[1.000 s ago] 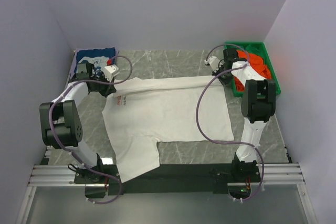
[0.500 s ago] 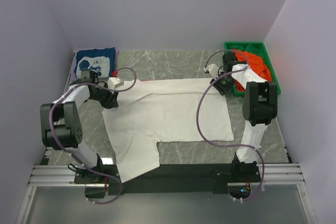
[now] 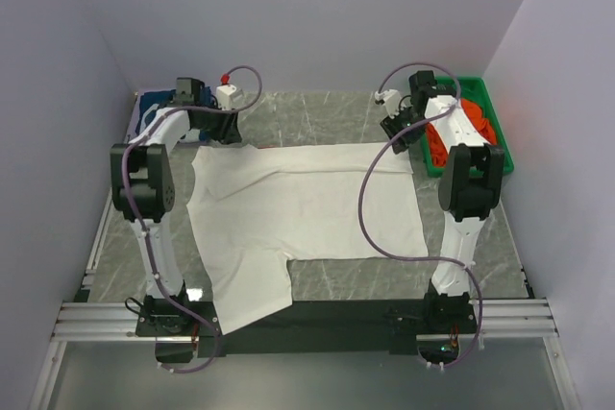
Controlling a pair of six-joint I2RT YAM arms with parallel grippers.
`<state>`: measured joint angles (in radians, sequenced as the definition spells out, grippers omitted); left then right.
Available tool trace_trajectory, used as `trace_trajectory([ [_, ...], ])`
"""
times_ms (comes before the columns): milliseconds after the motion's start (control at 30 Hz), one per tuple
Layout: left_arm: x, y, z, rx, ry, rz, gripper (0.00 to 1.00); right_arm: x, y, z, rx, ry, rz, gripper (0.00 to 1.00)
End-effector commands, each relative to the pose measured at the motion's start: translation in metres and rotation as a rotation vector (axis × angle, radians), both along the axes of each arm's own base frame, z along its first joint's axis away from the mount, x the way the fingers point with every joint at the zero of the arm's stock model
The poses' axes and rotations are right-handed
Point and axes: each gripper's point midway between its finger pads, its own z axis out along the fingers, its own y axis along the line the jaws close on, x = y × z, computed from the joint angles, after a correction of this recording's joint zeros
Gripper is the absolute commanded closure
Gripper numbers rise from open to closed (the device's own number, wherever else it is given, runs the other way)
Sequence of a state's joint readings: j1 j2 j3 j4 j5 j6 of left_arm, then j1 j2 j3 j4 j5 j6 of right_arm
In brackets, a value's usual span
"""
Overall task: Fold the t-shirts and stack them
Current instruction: Fold the tshirt
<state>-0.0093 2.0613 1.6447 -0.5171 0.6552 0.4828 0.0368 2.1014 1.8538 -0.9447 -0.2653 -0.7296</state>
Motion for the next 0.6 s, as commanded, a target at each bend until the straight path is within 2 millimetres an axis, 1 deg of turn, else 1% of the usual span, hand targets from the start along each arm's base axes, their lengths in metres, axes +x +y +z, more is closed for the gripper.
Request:
trace_trajectory([
  [0,0.028,-0.011,0.000,-0.039,0.039,0.089,0.54,-0.011,0.011,0.003,0.065,0.066,-0.047,0.48],
  [100,0.039,-0.016,-0.015,-0.033,0.054,0.096,0.54,-0.011,0.013,0.002,0.072,0.071,-0.058,0.48],
  [133,0.039,-0.017,-0.020,-0.036,0.072,0.097,0.54,-0.011,0.013,0.001,0.071,0.073,-0.062,0.48],
  [167,0.041,-0.020,-0.030,-0.037,0.092,0.089,0.54,-0.011,0.012,0.002,0.071,0.070,-0.065,0.48],
  [267,0.037,-0.026,-0.044,-0.042,0.137,0.064,0.55,-0.011,0.010,-0.001,0.060,0.068,-0.069,0.50],
  [500,0.027,-0.034,-0.061,-0.054,0.189,0.034,0.56,-0.009,0.005,-0.002,0.035,0.060,-0.073,0.51],
  [567,0.029,-0.036,-0.063,-0.064,0.197,0.033,0.57,-0.009,0.005,-0.002,0.033,0.060,-0.077,0.51],
])
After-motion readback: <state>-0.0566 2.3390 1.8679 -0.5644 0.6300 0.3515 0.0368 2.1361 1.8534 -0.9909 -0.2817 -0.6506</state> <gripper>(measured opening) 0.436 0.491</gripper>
